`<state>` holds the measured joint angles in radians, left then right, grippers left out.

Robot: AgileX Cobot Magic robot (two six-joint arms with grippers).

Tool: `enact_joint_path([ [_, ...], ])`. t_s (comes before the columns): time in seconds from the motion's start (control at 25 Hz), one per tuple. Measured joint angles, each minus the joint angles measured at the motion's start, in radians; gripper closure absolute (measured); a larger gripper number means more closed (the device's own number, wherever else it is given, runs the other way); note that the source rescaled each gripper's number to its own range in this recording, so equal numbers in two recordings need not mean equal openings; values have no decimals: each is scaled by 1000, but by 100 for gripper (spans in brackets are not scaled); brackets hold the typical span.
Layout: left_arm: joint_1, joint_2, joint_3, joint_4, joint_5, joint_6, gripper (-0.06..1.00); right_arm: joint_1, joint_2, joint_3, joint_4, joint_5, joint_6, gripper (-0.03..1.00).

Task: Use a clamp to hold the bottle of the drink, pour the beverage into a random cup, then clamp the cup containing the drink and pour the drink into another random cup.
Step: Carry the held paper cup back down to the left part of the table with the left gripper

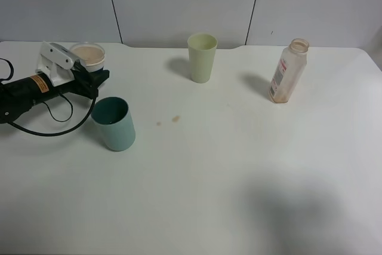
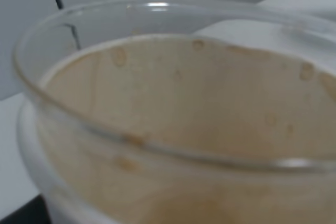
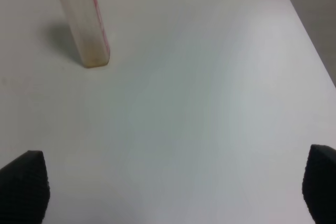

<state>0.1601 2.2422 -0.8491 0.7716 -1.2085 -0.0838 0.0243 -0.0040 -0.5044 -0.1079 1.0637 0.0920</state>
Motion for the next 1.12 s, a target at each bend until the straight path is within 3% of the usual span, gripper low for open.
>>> enact_joint_path([
  [1.12, -5, 100, -132, 24, -10, -58, 94, 0, 0, 0, 0, 0, 0, -3],
])
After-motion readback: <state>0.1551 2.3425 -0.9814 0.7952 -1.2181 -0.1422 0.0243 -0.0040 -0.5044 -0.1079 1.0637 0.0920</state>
